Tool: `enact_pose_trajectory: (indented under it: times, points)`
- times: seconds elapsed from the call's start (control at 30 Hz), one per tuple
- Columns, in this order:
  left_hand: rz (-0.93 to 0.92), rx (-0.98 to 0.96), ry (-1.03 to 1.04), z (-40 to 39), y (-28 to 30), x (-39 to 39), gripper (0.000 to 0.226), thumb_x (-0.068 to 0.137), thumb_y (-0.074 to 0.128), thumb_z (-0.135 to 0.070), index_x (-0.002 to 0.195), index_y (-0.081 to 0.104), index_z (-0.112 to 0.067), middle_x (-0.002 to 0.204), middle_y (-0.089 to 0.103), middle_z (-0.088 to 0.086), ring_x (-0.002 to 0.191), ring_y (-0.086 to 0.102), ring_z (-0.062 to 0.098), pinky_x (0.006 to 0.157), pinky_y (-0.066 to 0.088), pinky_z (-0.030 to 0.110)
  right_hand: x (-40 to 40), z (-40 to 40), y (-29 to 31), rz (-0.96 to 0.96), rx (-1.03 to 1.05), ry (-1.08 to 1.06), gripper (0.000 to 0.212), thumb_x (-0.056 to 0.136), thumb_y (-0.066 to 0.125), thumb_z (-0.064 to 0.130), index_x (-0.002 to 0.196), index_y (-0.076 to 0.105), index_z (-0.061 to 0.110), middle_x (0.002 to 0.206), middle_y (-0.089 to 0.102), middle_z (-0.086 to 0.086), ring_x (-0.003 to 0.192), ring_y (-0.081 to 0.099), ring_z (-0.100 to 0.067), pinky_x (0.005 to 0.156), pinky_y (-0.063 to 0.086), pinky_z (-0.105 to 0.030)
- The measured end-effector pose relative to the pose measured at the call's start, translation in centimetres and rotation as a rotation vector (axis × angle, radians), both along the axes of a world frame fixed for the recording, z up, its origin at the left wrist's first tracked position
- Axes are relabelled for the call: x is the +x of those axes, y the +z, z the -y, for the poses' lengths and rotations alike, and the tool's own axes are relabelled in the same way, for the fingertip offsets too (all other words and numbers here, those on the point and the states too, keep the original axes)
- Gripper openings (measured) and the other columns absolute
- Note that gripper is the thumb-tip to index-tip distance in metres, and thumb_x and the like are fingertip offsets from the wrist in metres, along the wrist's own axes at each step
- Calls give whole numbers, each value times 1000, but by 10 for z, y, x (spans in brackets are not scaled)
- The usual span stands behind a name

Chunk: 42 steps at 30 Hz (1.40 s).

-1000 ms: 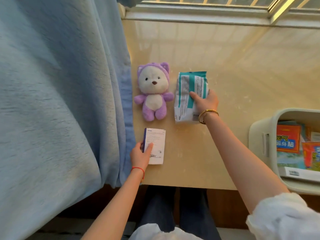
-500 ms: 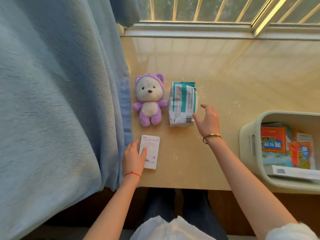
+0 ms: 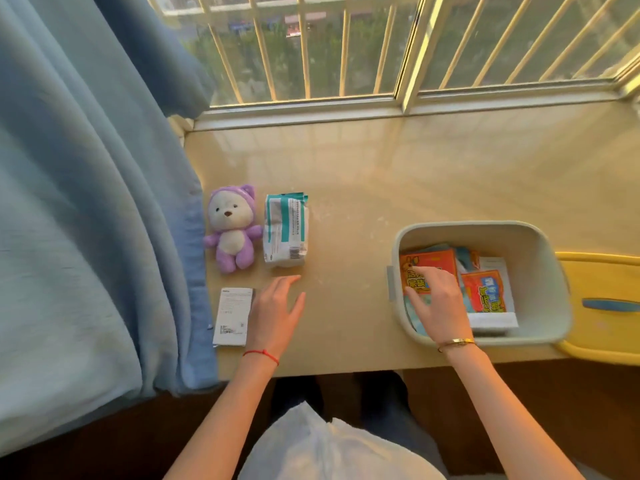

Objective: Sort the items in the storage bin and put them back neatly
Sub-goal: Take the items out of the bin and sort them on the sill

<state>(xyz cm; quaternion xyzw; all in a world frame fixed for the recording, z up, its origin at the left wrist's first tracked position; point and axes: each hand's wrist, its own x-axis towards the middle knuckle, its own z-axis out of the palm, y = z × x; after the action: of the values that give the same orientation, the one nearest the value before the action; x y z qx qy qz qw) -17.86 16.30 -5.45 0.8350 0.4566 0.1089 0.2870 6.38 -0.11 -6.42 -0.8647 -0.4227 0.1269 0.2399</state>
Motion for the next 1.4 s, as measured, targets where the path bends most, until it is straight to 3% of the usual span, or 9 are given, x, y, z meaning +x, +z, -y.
enact_pose_trajectory:
  times: [0.33, 0.63, 0.77, 0.97, 1.17, 1.3, 1.4]
  points:
    - [65, -52, -152, 97, -5, 164, 35, 86, 65, -24, 120, 61, -19, 114, 64, -2, 104, 60, 14, 88, 51, 33, 130, 94, -20, -73, -109, -8, 35, 84, 67, 18, 118, 58, 11, 114, 61, -7, 110, 50, -23, 97, 40, -33]
    - [-223, -318, -457, 148, -52, 245, 58, 83, 67, -42, 135, 49, -24, 134, 52, -5, 126, 45, 13, 106, 39, 32, 184, 92, -68, -216, -249, 72, 43, 85, 65, 22, 125, 53, 13, 124, 56, -6, 121, 45, -23, 104, 36, -33]
    - [-355, -416, -494, 162, -71, 255, 61, 80, 70, -42, 134, 48, -25, 136, 52, -3, 125, 47, 17, 104, 40, 35, 188, 79, -89, -290, -310, 105, 40, 84, 65, 25, 121, 55, 14, 120, 56, -8, 117, 47, -25, 100, 37, -34]
    - [-351, -405, -431, 164, -76, 248, 38, 85, 66, -31, 122, 58, -24, 117, 63, -2, 108, 58, 19, 87, 48, 33, 183, 66, -106, -388, -358, 78, 44, 78, 72, 30, 117, 59, 15, 113, 54, -6, 103, 54, -22, 92, 48, -39]
    - [-308, -273, -406, 153, -59, 232, 26, 88, 59, -28, 114, 61, -24, 104, 64, -4, 98, 58, 16, 83, 47, 31, 177, 58, -106, -500, -340, -21, 24, 75, 74, 14, 85, 54, 21, 87, 58, 2, 81, 56, -15, 76, 50, -29]
    - [-287, -213, -412, 148, -43, 223, 24, 89, 57, -28, 113, 61, -24, 104, 64, -5, 98, 58, 16, 80, 44, 29, 177, 54, -93, -594, -270, -85, 16, 83, 64, 7, 85, 52, 16, 75, 54, 6, 72, 52, -13, 60, 39, -13]
    - [-244, -197, -337, 145, -30, 217, 30, 88, 60, -29, 118, 60, -26, 110, 64, -8, 102, 57, 13, 84, 46, 28, 180, 60, -76, -532, -168, -127, 10, 88, 58, 9, 88, 50, 15, 77, 54, 5, 71, 52, -14, 59, 39, -17]
